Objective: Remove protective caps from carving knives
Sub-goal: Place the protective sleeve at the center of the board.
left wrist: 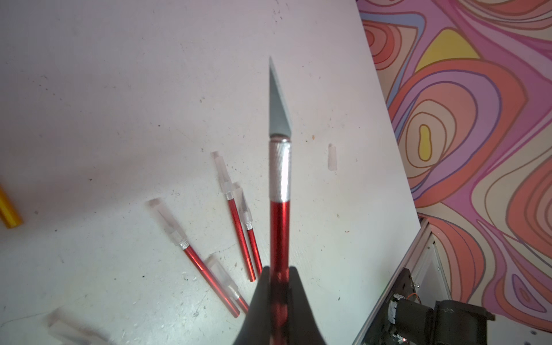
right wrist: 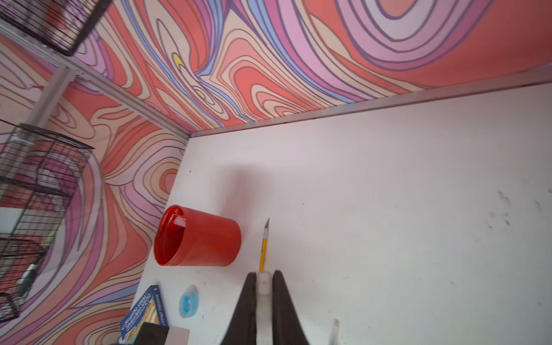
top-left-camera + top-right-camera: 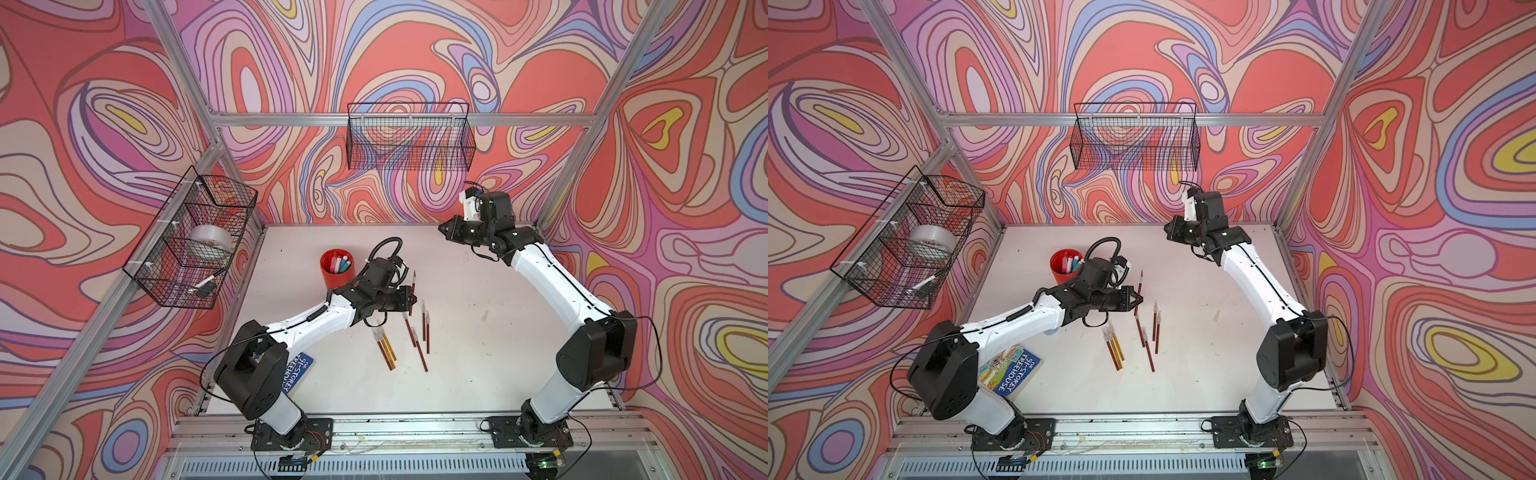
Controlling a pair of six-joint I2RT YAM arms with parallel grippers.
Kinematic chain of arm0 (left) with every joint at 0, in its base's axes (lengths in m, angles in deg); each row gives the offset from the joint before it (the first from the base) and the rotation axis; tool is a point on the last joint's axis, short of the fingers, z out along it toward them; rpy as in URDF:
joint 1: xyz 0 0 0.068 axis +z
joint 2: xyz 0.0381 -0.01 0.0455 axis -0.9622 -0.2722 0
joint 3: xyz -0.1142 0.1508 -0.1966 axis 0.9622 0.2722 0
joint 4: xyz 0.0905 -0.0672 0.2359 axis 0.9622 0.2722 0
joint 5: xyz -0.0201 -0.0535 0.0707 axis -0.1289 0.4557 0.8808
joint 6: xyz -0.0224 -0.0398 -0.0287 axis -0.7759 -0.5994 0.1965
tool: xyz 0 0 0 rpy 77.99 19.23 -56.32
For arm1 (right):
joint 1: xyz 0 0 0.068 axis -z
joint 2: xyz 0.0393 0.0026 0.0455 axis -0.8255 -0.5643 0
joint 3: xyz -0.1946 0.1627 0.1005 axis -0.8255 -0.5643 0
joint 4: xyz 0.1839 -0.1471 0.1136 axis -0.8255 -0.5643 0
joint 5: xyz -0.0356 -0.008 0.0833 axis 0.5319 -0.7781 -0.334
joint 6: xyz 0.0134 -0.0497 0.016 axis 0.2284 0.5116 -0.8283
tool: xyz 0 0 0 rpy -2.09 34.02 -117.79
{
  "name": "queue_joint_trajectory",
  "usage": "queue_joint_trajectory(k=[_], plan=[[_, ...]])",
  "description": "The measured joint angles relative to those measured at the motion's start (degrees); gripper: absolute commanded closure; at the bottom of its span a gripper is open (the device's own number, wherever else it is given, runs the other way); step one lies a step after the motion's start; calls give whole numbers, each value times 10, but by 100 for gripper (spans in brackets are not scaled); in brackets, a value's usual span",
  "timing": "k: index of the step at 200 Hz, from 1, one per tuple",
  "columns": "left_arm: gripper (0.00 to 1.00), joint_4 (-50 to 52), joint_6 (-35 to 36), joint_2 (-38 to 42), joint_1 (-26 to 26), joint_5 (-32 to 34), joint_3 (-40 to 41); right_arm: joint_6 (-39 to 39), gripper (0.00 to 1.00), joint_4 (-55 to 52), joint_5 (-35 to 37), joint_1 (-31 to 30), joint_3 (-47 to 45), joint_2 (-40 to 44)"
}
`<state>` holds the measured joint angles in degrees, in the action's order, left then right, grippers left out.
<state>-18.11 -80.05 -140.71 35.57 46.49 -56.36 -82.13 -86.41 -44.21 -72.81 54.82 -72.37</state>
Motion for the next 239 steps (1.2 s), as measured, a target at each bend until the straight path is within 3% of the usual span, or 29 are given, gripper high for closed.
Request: queue_joint_trajectory(k=[49,98,184,224,239], plan=[[100,57,1,-68,17,33,-80,20,100,-37,91,7,-177,50],[100,95,-9,-126,58,63,-138,16,100,-59,102,55,-314,54],[100,168,-9,-225,67,97,-248,15,100,-56,99,130,-379,86],[98,187,-9,-258,77,101,-264,15,100,-49,95,151,-404,86],[98,191,-9,-265,80,102,-268,15,96,-48,95,157,-412,86]])
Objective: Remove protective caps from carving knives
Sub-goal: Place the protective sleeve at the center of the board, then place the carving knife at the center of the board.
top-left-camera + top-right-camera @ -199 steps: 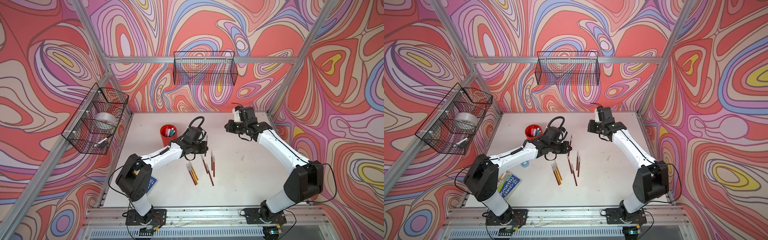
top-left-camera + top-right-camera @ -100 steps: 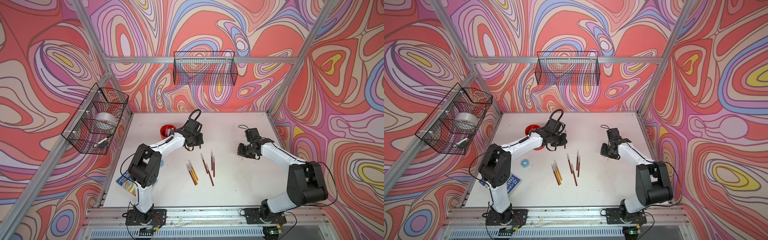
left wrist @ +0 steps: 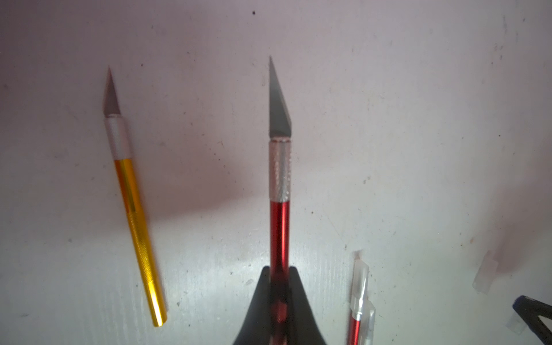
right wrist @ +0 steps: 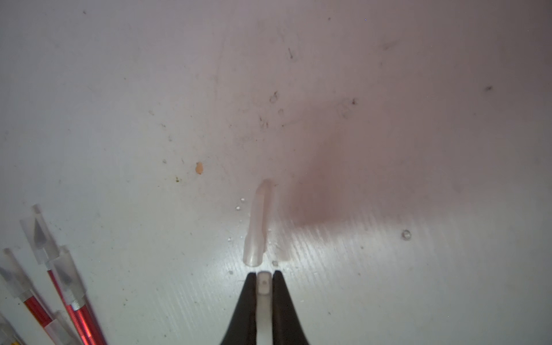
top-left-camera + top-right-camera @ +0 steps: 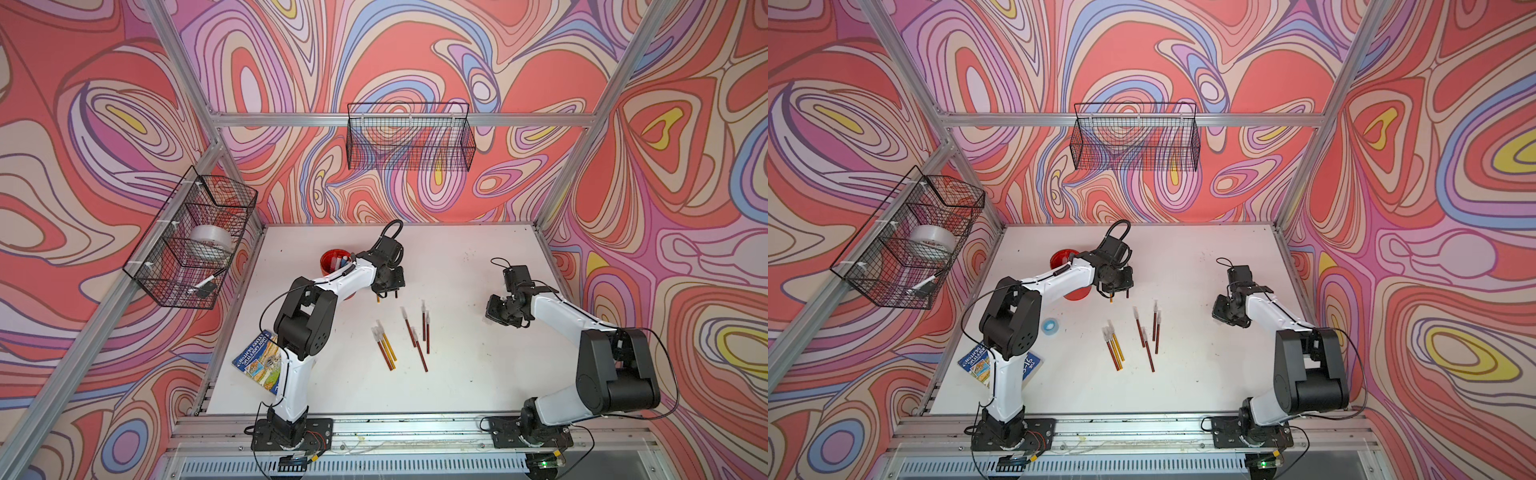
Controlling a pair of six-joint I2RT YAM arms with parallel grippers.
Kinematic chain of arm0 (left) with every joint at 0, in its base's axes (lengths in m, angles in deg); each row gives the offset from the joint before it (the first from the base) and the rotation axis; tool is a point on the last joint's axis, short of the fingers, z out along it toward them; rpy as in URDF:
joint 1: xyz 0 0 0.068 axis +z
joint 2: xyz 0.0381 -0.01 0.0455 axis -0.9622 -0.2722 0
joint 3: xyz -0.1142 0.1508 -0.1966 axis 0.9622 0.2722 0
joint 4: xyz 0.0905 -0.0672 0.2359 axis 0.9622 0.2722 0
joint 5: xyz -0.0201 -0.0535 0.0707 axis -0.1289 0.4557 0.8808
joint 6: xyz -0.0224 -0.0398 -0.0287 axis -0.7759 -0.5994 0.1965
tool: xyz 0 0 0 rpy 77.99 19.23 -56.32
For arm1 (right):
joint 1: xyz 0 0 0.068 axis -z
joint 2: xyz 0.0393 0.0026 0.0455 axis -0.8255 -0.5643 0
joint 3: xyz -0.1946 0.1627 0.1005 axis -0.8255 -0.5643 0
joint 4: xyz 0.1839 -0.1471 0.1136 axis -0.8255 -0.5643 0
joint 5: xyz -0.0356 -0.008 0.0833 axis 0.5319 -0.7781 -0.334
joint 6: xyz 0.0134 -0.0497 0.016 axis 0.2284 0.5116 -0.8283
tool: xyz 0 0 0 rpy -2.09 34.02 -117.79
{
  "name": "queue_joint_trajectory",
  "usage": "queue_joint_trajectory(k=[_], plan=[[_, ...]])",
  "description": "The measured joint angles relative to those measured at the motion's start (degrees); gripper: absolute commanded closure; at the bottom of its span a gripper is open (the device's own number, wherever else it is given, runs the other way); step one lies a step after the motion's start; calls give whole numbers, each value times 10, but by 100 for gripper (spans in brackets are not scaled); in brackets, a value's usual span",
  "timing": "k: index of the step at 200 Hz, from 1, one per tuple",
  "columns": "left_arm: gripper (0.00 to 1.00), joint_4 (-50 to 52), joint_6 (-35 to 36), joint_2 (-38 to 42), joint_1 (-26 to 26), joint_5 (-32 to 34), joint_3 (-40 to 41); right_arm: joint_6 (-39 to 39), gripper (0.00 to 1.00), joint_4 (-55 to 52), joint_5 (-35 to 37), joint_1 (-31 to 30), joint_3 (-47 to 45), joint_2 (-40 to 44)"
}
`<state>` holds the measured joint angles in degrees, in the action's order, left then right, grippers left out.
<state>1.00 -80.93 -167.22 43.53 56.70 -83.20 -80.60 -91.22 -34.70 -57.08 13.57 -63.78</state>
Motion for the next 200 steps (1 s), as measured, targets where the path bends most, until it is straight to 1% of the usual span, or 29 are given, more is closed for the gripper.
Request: queue_joint_trajectory(k=[48,74,135,160,200], plan=[[97,7,0,-11,0,0,-14,0,82,10,-4,4,-3,-9],[97,7,0,-17,1,0,-16,-2,77,15,-7,6,-3,-15],[96,9,0,-28,7,0,-16,-3,77,23,-8,11,-3,-16],[92,10,2,-29,7,1,-16,-3,77,24,-9,11,-3,-16],[91,21,7,-41,8,12,-30,-3,76,25,-21,11,-3,-16]])
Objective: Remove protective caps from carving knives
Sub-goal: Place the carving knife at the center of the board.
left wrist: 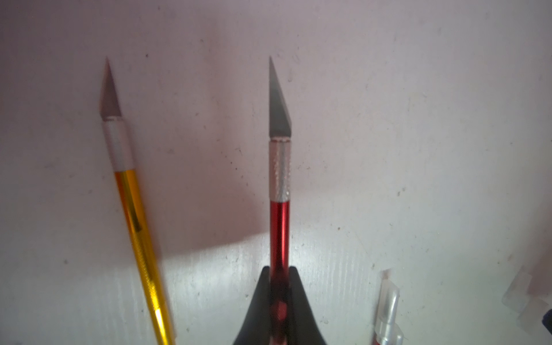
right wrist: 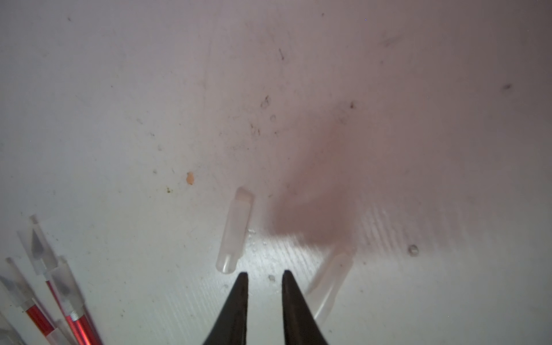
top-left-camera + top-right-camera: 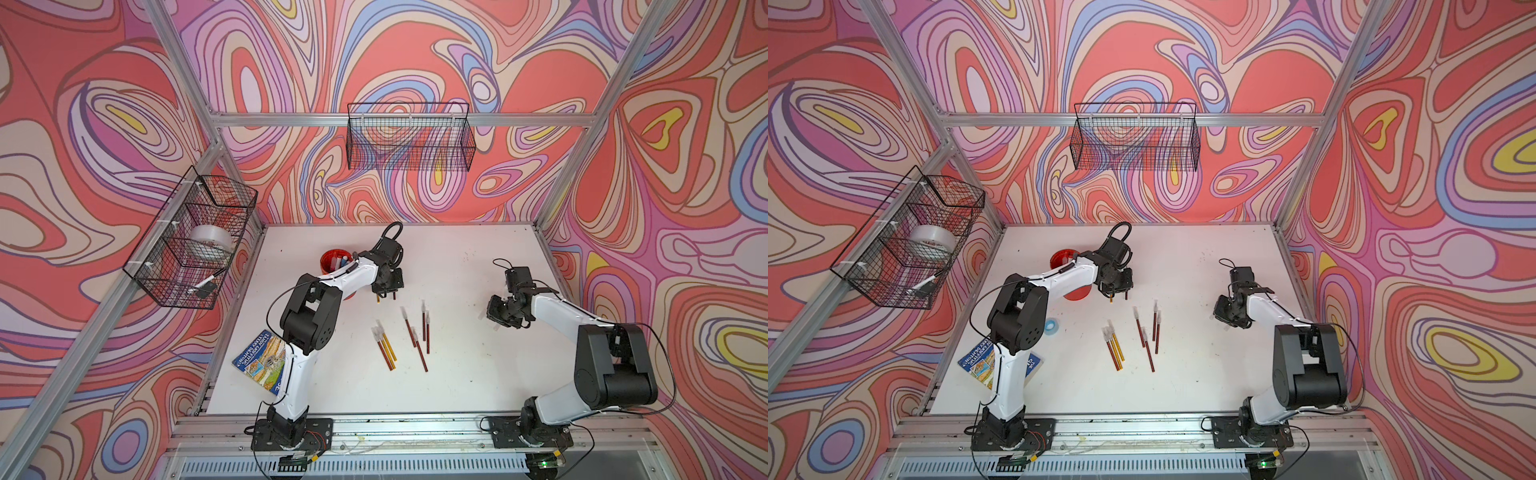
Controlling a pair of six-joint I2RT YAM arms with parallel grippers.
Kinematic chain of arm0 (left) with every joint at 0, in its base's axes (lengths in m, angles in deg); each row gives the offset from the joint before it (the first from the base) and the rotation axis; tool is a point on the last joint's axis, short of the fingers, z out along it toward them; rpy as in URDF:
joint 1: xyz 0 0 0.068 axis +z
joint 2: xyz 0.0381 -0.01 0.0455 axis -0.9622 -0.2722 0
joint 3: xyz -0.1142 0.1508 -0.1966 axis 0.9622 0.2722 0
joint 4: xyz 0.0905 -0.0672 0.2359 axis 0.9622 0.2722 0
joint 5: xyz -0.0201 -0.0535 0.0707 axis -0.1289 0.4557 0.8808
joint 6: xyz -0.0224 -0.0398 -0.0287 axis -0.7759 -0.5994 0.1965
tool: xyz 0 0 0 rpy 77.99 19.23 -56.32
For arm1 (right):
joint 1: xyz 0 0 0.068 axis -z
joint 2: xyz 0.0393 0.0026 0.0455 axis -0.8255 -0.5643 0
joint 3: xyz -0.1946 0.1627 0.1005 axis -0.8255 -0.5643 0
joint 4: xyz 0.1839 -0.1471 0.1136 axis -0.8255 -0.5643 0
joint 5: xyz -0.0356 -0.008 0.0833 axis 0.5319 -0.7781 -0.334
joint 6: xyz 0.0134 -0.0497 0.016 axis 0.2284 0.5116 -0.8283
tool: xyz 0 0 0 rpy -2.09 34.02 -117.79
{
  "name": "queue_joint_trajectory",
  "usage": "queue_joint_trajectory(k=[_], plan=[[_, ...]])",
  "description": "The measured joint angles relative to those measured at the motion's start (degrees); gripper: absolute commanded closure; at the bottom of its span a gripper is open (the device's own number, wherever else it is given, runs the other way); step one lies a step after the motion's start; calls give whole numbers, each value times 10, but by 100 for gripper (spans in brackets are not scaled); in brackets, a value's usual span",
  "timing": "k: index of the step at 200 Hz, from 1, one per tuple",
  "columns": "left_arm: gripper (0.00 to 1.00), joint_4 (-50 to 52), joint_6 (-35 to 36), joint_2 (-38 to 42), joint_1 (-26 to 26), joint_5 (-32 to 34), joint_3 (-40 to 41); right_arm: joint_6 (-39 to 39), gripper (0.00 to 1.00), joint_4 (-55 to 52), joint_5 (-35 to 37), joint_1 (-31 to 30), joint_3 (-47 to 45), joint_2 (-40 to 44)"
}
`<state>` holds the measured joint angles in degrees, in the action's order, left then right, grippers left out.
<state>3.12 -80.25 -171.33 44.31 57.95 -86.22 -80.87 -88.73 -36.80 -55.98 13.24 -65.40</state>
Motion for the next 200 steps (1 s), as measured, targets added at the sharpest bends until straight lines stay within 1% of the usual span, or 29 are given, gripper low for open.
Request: queue_joint_trajectory(k=[26,45,83,165,200], plan=[[87,7,4,-15,3,11,-9,0,76,0,-3,0,0,1],[80,12,4,-21,6,19,-9,0,76,0,-4,0,0,4],[70,17,5,-24,6,31,-12,0,76,0,-7,0,0,7],[69,18,6,-26,6,40,-16,0,74,0,-12,0,0,8],[66,19,6,-24,6,40,-16,2,73,-3,-13,0,2,9]])
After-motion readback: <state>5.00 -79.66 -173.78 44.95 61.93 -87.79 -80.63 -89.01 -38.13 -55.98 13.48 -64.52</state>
